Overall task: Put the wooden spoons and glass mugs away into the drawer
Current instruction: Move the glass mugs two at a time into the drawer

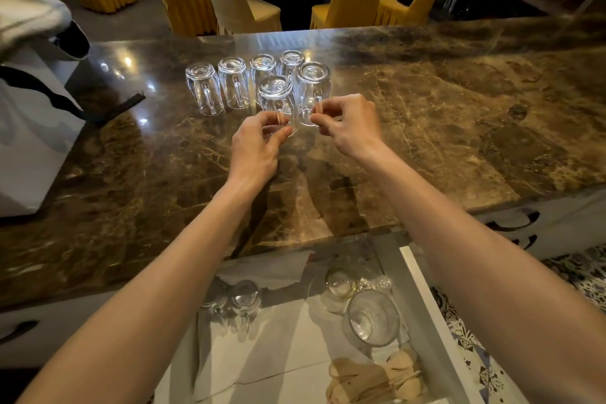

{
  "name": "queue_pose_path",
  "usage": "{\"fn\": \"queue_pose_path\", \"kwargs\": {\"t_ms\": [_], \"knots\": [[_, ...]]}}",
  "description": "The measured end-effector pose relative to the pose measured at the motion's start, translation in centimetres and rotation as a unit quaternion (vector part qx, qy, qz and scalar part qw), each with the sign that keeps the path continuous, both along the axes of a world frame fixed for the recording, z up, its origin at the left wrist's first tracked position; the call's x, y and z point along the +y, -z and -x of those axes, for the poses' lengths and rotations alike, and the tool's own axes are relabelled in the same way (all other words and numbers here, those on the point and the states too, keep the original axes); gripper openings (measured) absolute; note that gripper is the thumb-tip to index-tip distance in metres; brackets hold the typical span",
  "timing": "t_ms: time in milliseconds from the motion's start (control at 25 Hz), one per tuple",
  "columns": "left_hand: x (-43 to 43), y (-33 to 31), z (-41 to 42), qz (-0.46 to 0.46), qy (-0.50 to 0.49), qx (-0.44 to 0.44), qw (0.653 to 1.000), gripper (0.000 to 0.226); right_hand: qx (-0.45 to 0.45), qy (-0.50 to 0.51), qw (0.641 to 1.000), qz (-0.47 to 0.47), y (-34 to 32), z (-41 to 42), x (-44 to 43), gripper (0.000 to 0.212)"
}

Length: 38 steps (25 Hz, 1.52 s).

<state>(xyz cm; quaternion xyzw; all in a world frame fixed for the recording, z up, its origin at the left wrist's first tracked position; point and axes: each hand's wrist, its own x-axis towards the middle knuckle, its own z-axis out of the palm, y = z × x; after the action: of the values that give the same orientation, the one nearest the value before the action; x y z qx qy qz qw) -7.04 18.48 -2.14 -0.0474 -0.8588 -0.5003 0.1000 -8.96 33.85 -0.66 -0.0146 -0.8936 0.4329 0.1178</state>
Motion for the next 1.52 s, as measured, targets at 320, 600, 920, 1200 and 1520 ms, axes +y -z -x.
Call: {"fn": "queue_pose_path", "kwargs": {"t_ms": [320,600,920,1200,1520], "knots": [[-3.1,-1.2,-5.2,0.024,0.005,0.016,1.000,0.026,0.015,-0.056,0.998,-0.012,-1.5,-6.4,-0.7,0.011],[-4.9,-2.4,-10.7,-0.013,0.027,0.022,0.999,0.019,0.010,-0.077,0.997,0.025,-2.1,-12.2,-1.4,0.007],[-7.0,-1.6,-16.1,-0.035,0.083,-0.008,0.996,0.022,0.000,-0.095,0.994,0.053,-1.1,-18.0,-1.7,0.004],[-8.4,0.0,-20.2,-0.046,0.107,-0.037,0.992,0.022,-0.038,-0.119,0.991,0.050,0.8,-22.8,-2.1,0.014],[-8.6,1.6,-23.2,-0.048,0.112,-0.088,0.989,0.018,-0.069,-0.127,0.986,0.084,3.8,-26.0,-2.8,0.014]]}}
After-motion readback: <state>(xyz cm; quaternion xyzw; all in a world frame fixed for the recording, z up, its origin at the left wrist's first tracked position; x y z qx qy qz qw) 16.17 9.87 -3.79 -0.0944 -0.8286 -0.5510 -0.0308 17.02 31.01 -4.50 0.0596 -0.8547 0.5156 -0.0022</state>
